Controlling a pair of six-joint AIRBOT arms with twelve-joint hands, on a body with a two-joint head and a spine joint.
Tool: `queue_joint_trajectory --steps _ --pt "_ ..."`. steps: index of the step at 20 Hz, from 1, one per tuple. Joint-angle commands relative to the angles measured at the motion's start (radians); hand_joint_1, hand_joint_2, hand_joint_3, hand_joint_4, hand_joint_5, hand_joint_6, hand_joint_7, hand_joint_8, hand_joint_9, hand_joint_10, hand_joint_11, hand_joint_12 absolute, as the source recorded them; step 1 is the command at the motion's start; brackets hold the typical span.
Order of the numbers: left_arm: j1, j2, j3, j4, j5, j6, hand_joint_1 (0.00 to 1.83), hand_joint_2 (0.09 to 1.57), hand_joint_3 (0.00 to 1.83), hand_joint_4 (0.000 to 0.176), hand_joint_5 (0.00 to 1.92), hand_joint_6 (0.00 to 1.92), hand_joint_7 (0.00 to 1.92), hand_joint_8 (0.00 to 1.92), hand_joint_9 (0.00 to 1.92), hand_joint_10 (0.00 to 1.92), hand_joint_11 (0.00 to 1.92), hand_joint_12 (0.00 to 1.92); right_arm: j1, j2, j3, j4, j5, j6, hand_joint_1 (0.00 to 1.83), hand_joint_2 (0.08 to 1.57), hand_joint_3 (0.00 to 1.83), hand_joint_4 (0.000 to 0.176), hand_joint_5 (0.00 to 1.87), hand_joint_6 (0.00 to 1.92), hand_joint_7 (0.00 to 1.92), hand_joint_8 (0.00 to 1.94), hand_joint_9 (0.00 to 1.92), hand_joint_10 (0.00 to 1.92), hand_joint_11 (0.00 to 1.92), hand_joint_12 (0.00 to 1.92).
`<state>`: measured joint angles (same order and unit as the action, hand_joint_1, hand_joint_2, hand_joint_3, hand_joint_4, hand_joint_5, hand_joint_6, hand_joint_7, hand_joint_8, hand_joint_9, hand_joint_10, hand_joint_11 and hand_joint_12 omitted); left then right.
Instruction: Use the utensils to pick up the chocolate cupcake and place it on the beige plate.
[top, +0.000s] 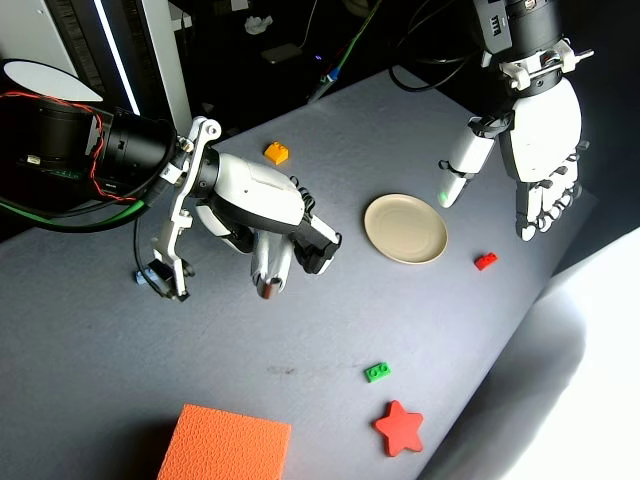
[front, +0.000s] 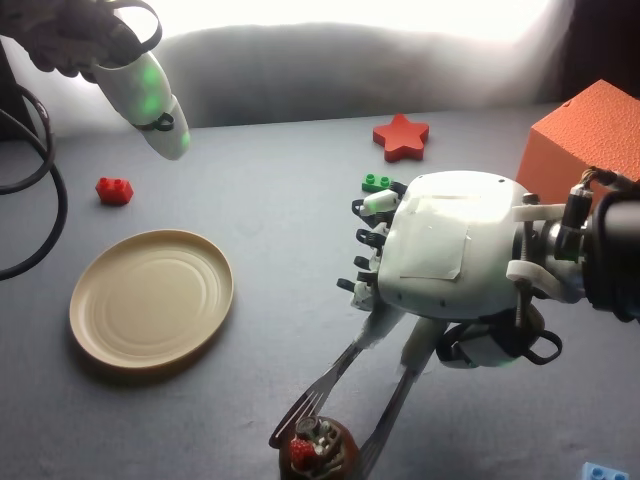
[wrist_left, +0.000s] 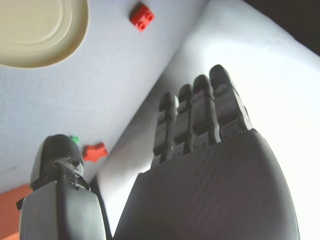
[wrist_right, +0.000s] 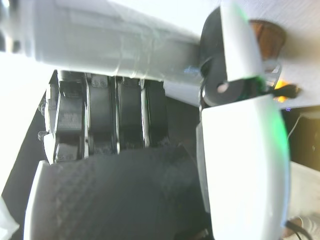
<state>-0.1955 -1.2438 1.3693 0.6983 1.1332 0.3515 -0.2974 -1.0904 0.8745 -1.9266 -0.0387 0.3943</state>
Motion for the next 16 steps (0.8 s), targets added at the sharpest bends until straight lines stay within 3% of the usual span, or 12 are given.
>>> queue_joint_trajectory --steps 1,11,12,13,15,16 --pt "-0.011 0.006 0.003 0.066 -0.022 0.006 0.41 1.04 0.00 0.000 0.14 0.00 0.08 0.00 0.07 0.00 0.00 0.23 0.019 0.004 -0.004 -0.007 -0.036 -0.010 1.07 1.09 0.00 0.000 0.82 0.02 0.88 0.01 0.70 0.42 0.32 1.28" --pt "-0.011 0.005 0.003 0.066 -0.021 0.007 0.39 1.04 0.00 0.000 0.15 0.00 0.09 0.00 0.08 0.00 0.00 0.27 0.019 0.007 -0.004 -0.007 -0.036 -0.024 1.06 1.13 0.00 0.000 0.84 0.01 0.90 0.01 0.71 0.43 0.33 1.25" --pt "-0.011 0.005 0.003 0.066 -0.021 0.007 0.40 1.04 0.00 0.000 0.15 0.00 0.09 0.00 0.08 0.00 0.00 0.26 0.018 0.007 -0.004 -0.007 -0.035 -0.024 1.10 1.18 0.00 0.000 0.84 0.95 0.92 0.01 0.74 0.43 0.37 1.25" --pt "-0.011 0.005 0.003 0.066 -0.021 0.007 0.39 1.04 0.00 0.000 0.14 0.00 0.07 0.00 0.06 0.00 0.00 0.24 0.017 0.007 -0.004 -0.007 -0.033 -0.025 1.11 1.19 0.00 0.000 0.81 1.18 0.95 0.01 0.75 0.44 0.37 1.27" --pt "-0.011 0.005 0.003 0.066 -0.021 0.007 0.40 1.04 0.00 0.000 0.15 0.00 0.08 0.00 0.07 0.00 0.00 0.26 0.017 0.007 -0.004 -0.007 -0.032 -0.025 1.11 1.20 0.00 0.000 0.80 1.23 0.99 0.01 0.74 0.50 0.33 1.32" --pt "-0.011 0.005 0.003 0.066 -0.021 0.007 0.38 1.04 0.00 0.000 0.14 0.00 0.08 0.00 0.07 0.00 0.00 0.26 0.017 0.007 -0.004 -0.007 -0.032 -0.025 1.16 1.19 0.00 0.000 0.84 1.21 0.88 0.94 0.73 0.54 0.32 1.36"
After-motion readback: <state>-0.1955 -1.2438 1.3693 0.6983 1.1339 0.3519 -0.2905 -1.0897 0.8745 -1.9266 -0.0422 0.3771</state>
